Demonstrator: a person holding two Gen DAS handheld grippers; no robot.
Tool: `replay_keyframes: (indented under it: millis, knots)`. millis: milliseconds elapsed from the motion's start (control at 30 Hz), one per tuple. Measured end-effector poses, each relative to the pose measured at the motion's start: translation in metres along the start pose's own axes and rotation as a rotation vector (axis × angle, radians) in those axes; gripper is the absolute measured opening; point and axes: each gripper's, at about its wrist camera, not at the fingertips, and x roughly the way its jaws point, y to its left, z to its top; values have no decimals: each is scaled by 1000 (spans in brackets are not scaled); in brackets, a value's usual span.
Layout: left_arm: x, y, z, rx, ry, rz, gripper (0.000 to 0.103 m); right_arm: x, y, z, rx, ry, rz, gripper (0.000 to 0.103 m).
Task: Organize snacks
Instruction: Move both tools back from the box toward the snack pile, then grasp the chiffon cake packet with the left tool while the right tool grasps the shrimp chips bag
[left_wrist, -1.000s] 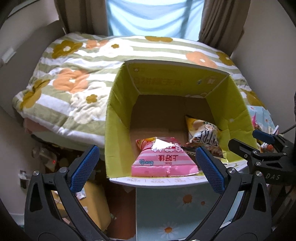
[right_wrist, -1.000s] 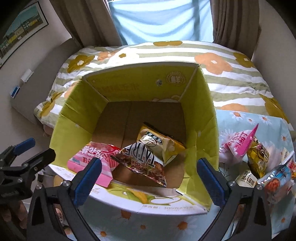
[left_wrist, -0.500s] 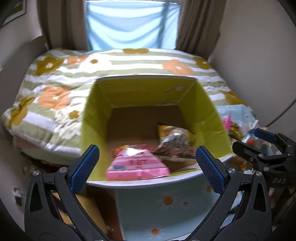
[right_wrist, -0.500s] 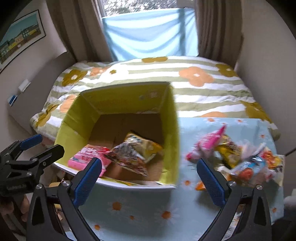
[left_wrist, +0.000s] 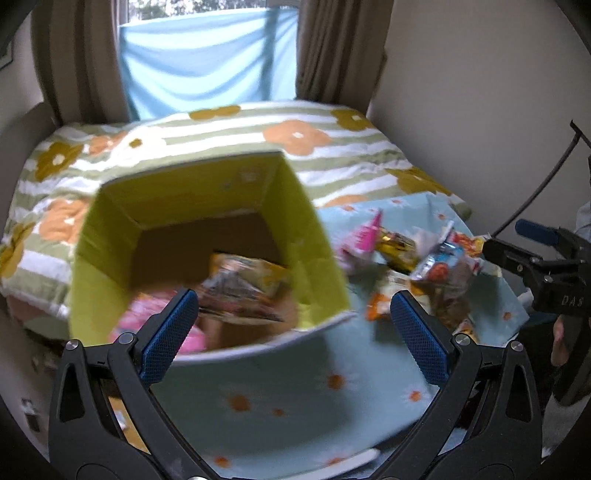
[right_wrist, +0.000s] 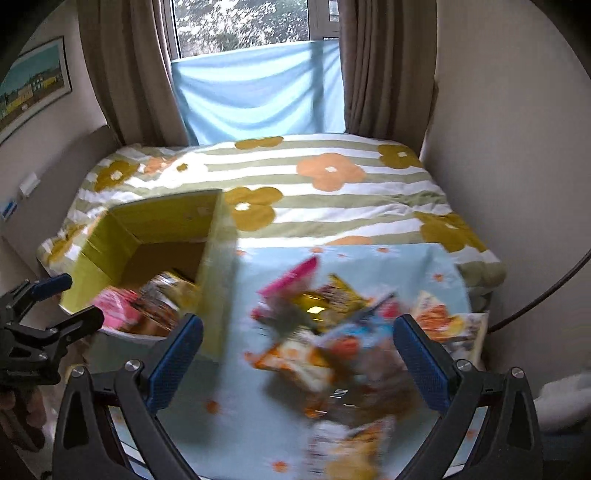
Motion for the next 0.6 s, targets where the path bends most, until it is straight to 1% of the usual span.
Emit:
replay_keyframes:
  millis: [100, 133, 233, 333, 433, 533, 600]
  knots:
    - [12, -33, -9, -4, 40, -22, 103, -3, -30, -4, -38, 3, 8, 102]
    - [20, -49, -12, 0, 61, -17, 103, -2, -40, -6, -55, 4, 8, 102]
    - [33, -80, -18, -10, 90, -12, 103, 1, -64, -13, -103, 14, 3, 102]
    - [45, -110, -21, -19, 105, 3, 103, 7, -86, -20, -144, 29, 41, 102]
    - [58, -134, -25, -19, 121, 45, 103, 20, -98, -24, -187, 67, 72, 102]
    - [73, -148, -29, -12, 141, 48, 103, 34, -106, -31, -225, 94, 93, 102]
    - [86, -157, -31, 13, 163, 69, 103, 47, -108, -36, -243, 119, 112, 102]
